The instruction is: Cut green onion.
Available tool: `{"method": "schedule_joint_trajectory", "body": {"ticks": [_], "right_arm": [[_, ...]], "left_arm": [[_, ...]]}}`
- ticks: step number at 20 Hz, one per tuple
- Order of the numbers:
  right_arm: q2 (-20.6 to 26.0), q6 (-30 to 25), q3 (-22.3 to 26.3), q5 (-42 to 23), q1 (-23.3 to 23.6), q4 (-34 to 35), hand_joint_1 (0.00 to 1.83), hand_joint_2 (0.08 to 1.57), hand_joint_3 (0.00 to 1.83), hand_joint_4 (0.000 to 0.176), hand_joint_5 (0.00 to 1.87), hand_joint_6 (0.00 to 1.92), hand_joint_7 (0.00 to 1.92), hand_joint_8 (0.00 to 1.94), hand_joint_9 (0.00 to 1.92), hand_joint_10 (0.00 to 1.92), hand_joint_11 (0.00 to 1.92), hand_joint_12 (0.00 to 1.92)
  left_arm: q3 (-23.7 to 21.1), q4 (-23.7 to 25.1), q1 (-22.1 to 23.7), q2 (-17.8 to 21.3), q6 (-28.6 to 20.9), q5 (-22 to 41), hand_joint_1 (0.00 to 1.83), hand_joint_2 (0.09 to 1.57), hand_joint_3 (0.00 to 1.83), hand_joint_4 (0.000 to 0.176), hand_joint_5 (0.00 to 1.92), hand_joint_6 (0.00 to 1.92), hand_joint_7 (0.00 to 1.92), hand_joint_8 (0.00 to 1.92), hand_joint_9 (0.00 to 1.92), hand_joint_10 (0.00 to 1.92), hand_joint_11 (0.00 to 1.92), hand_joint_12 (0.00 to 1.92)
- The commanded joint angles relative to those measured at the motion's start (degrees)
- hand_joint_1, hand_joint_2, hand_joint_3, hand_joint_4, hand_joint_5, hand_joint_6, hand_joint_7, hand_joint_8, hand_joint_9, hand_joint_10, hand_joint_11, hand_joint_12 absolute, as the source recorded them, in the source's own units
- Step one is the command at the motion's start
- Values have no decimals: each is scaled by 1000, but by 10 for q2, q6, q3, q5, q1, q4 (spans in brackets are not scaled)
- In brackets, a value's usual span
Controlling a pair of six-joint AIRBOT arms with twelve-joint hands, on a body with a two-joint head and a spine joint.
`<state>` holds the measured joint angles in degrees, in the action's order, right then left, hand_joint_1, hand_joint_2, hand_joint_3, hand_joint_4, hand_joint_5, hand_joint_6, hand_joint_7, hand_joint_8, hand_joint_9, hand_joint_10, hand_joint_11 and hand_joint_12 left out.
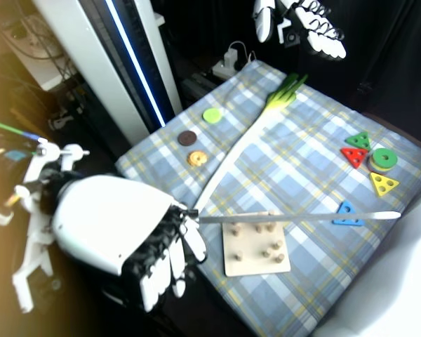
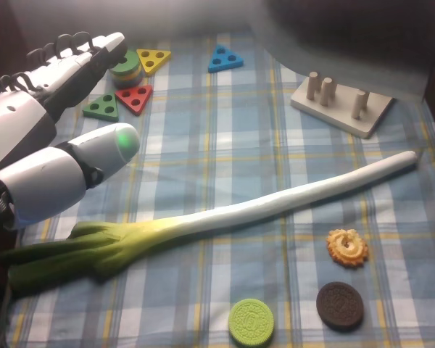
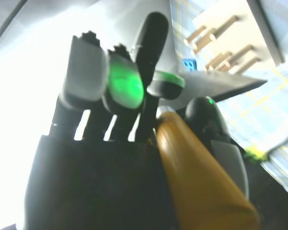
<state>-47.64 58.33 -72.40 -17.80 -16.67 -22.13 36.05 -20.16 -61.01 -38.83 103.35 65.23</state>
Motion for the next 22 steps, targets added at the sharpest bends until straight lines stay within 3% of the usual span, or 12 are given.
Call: {"method": "schedule_joint_trajectory", "body": {"ticks": [1, 7, 11, 12, 13, 15, 16, 17, 19, 22], "right_arm": [[2, 6, -4, -22, 13, -12, 121, 1492, 3, 176, 1106, 1921, 1329, 1941, 1427, 1921, 1432, 1921], [-5, 6, -10, 4, 36, -43, 81, 1494, 0, 173, 1145, 1921, 1373, 1941, 1461, 1921, 1448, 1921], [-8, 6, -9, 12, 46, -58, 2, 1484, 0, 158, 1178, 1921, 1402, 1941, 1477, 1921, 1462, 1921], [-8, 6, -7, 12, 46, -58, 0, 1483, 0, 82, 1213, 1921, 1422, 1941, 1496, 1921, 1476, 1921], [-8, 6, -5, 12, 46, -57, 9, 1487, 1, 59, 1195, 1921, 1417, 1941, 1497, 1921, 1475, 1921], [-5, 6, 0, 10, 47, -48, 54, 1488, 0, 49, 1113, 1921, 1331, 1941, 1431, 1921, 1427, 1921], [-3, 6, 2, 4, 41, -36, 63, 1465, 0, 47, 1167, 1921, 1376, 1941, 1464, 1921, 1476, 1921], [-1, 6, 5, -10, 27, -16, 160, 1471, 0, 59, 1073, 1921, 1340, 1941, 1457, 1921, 1479, 1921], [4, 6, 9, -37, -3, 19, 181, 1490, 4, 63, 1160, 1921, 1349, 1941, 1458, 1921, 1483, 1921], [6, 6, 14, -65, -41, 55, 124, 1466, 0, 39, 1208, 1921, 1406, 1941, 1487, 1921, 1505, 1921]], "left_arm": [[3, 14, 4, -1, -3, 70, 0, 1381, 3, 0, 0, 0, 0, 0, 0, 0, 0, 0], [4, 15, 4, -3, -3, 68, 0, 1376, 0, 0, 0, 0, 0, 0, 0, 0, 0, 0], [3, 15, 4, -3, -3, 70, 0, 1373, 0, 0, 0, 0, 0, 0, 0, 0, 0, 0], [3, 15, 4, -3, -3, 70, 0, 1379, 2, 0, 0, 0, 0, 0, 0, 0, 0, 0], [3, 15, 4, -3, -3, 70, 0, 1376, 0, 0, 0, 0, 0, 0, 0, 0, 0, 0], [2, 15, 2, -3, -3, 72, 0, 1373, 0, 0, 0, 0, 0, 0, 0, 0, 0, 0], [0, 15, 1, -2, -3, 75, 0, 1371, 0, 0, 0, 0, 0, 0, 0, 0, 0, 0], [-1, 15, 0, -2, -3, 78, 0, 1375, 0, 0, 0, 0, 0, 0, 0, 0, 0, 0], [-1, 15, -1, -2, -4, 78, 0, 1372, 0, 0, 0, 0, 0, 0, 0, 0, 0, 0], [-2, 15, -1, -2, -4, 81, 0, 1370, 0, 0, 0, 0, 0, 0, 0, 0, 0, 0]]}}
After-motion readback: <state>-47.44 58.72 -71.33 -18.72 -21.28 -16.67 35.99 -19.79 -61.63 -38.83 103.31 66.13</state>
